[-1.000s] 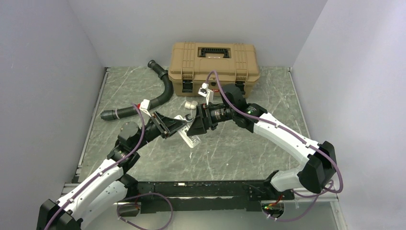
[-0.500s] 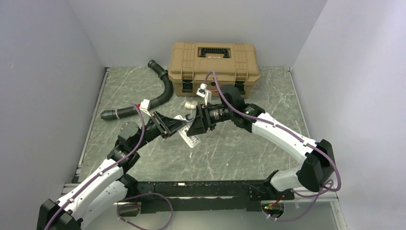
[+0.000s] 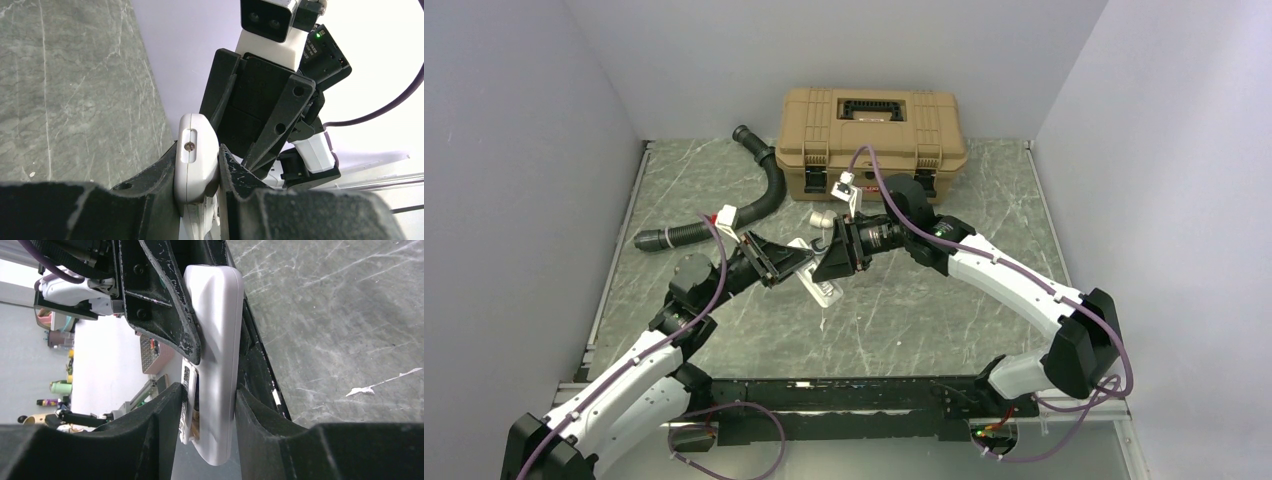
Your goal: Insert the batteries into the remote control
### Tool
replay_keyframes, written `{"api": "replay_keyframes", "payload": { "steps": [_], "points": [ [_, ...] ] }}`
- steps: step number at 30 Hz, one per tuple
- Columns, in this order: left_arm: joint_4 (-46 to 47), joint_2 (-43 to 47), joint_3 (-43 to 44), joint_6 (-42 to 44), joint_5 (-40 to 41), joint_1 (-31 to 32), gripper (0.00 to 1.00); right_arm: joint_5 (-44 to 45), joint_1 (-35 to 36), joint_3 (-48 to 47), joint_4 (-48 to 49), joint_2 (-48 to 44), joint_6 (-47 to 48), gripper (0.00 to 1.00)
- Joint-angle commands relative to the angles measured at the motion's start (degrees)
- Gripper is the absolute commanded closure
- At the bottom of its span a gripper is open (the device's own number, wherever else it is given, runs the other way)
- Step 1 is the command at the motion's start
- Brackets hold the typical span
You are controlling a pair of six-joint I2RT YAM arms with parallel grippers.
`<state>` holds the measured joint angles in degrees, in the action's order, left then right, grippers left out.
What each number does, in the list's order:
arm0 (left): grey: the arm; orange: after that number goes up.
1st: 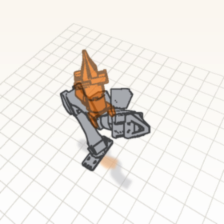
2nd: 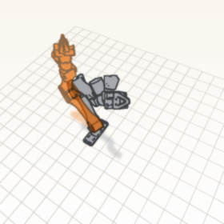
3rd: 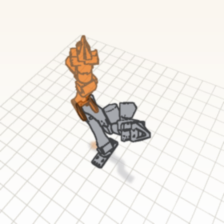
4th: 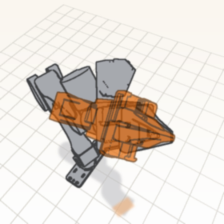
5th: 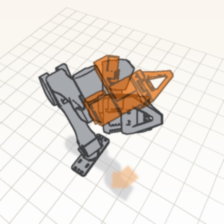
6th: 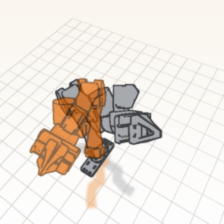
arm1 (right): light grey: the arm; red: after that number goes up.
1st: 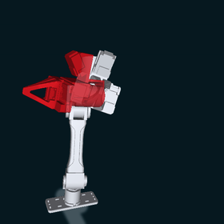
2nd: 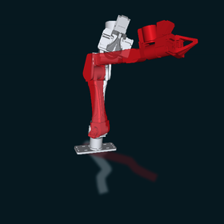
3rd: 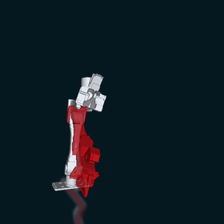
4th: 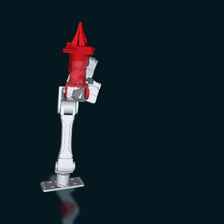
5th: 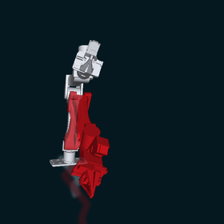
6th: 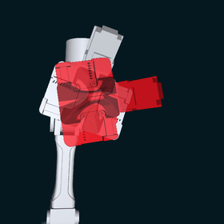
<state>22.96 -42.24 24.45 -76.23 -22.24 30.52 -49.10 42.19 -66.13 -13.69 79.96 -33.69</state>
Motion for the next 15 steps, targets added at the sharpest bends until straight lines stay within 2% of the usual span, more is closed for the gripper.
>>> {"api": "replay_keyframes", "payload": {
  "steps": [1, 10, 15],
  "points": [
    [8.8, 1.1, 2.2, -2.1, -2.7, 0.0, 1.00, 0.3, 0.3, 0.0, 2.2, 0.9, 0.1, 0.57],
    [15.1, 0.7, 1.7, -2.5, -4.9, 0.0, 1.00, -1.9, 0.3, 0.4, 5.0, 1.3, -1.5, 0.65],
    [14.6, 0.7, 2.3, -1.9, -5.4, 0.0, 1.00, -2.1, 0.3, -0.1, 5.4, 1.7, -1.7, 0.69]
  ]
}}
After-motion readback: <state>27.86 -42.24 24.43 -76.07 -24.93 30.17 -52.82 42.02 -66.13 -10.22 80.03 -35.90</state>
